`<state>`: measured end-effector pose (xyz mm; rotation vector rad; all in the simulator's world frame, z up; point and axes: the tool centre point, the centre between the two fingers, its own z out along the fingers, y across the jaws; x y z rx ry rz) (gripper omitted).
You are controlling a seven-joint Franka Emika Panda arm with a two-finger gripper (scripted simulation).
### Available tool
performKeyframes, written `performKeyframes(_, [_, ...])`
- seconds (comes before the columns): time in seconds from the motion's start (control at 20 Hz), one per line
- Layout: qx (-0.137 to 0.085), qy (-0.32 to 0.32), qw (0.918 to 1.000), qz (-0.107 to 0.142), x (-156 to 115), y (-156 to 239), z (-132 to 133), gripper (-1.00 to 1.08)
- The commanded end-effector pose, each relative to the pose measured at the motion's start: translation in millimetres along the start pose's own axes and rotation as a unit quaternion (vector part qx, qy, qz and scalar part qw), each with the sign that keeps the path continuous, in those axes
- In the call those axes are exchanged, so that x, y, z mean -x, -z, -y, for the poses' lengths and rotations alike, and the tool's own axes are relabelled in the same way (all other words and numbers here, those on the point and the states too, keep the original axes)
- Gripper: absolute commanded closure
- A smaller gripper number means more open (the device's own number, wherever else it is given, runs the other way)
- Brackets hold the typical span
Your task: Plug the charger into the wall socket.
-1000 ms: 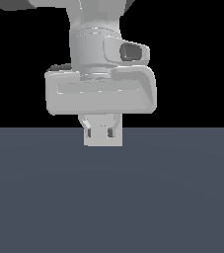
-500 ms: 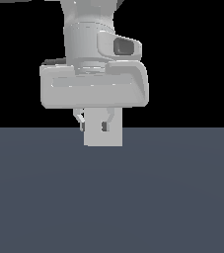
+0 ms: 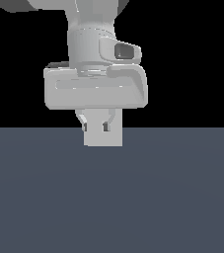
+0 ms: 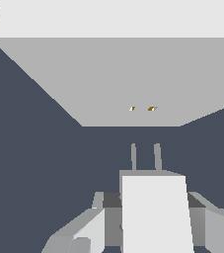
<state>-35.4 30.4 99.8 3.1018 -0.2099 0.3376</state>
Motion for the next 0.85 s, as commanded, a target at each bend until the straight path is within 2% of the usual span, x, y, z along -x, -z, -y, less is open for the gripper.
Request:
performKeyframes(0.0, [0.0, 0.0, 1.0, 0.0, -8.0, -1.6, -0.1, 1.08])
performKeyframes(0.4, [0.0, 0.0, 1.0, 0.0, -34.0, -7.3, -0.1, 1.08])
performKeyframes(0.8, [0.0, 0.0, 1.0, 0.0, -38.0, -8.1, 0.0, 1.08])
